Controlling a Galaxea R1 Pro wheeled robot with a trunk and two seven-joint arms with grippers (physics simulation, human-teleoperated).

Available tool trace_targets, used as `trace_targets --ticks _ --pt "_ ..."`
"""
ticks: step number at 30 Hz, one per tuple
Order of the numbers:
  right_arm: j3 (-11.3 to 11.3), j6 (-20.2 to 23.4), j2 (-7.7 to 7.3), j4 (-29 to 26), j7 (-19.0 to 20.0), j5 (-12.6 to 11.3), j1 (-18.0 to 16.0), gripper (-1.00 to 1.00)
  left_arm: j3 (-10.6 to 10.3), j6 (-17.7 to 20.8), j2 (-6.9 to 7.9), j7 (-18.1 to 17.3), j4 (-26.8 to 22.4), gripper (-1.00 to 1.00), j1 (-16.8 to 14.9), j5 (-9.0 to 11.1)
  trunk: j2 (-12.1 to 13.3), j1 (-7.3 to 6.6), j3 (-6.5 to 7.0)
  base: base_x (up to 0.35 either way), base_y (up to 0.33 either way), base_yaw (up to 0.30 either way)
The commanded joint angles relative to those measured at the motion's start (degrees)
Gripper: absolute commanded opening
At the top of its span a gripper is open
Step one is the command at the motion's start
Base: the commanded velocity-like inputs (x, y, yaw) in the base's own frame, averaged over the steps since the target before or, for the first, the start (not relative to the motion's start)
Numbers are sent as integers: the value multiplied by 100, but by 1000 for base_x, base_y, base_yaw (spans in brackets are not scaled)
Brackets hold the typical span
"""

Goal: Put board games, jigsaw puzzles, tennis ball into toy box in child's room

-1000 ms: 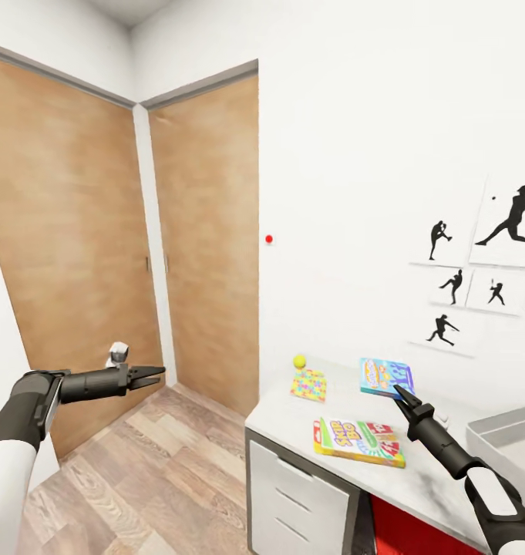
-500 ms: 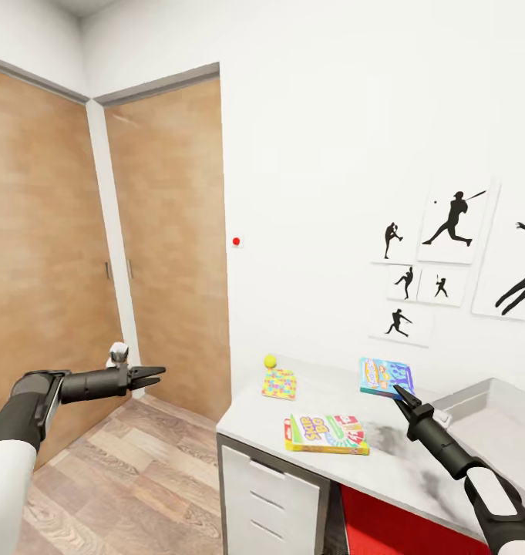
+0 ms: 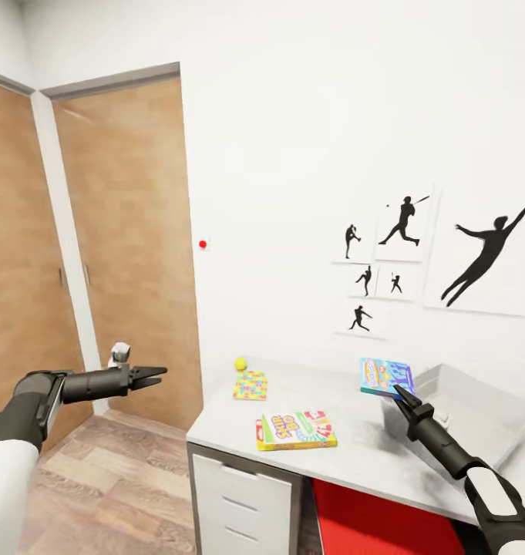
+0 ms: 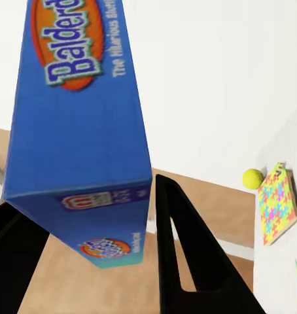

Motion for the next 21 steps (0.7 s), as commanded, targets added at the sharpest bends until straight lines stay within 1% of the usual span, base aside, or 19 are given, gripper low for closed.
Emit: trace_targets --ticks 1,2,3,4,5,6,7,8,9,10,11,12,14,17,21 --pt "-15 43 -1 5 7 -38 -5 -100 -44 60 -13 -49 -5 100 -1 -60 -4 2 2 0 0 -279" --pt "-16 43 -2 5 8 -38 -5 -100 -98 60 -24 -49 -5 100 -1 -60 -4 2 6 0 0 -279" --pt "-16 42 -4 5 10 -38 -5 -100 -235 59 -54 -49 -5 100 -1 -59 -4 2 10 0 0 -279" --pt "-17 41 -5 5 11 -38 -5 -100 -317 61 -74 -49 -7 100 -1 -59 -4 2 13 0 0 -279" --pt "-17 41 -7 2 12 -38 -5 -100 -493 65 -133 -49 -10 100 -1 -59 -4 2 17 0 0 -279" --pt "-17 41 -7 1 12 -38 -5 -100 -579 70 -175 -49 -11 100 -1 -59 -4 2 21 0 0 -279" --pt "-17 40 -7 -1 13 -39 -5 -100 -747 76 -293 -49 -15 100 -1 -64 -4 2 25 0 0 -278" --pt "-17 40 -7 -2 13 -39 -5 -100 -822 80 -369 -49 -24 100 -3 -66 -4 2 29 0 0 -278" --pt "-17 40 -7 -2 13 -39 -5 -100 -940 92 -549 -49 -79 100 -6 -75 -4 2 32 0 0 -279" --pt "-17 40 -7 -3 14 -35 -5 -100 -1016 114 -717 -40 -195 100 -10 -80 -4 2 36 0 0 -279" --pt "-17 38 -7 -3 14 -33 -5 -100 -1065 132 -845 78 -337 100 -14 -82 -4 2 40 0 0 -278" --pt "-16 36 -7 -3 16 -32 -5 -100 -1099 139 -929 171 -439 100 -14 -85 -4 2 44 0 0 -278" --pt "-12 34 -7 -4 18 -32 -5 -100 -1131 137 -1004 293 -523 100 -12 -86 -4 2 51 0 0 -278" --pt "-9 31 -7 -4 21 -20 -5 -100 -1148 132 -1060 443 -595 100 -11 -81 -4 2 63 0 0 -278" --pt "-9 28 -7 -4 22 -14 -5 -100 -1138 122 -1063 482 -614 100 -10 -60 -4 2 78 0 0 -278"
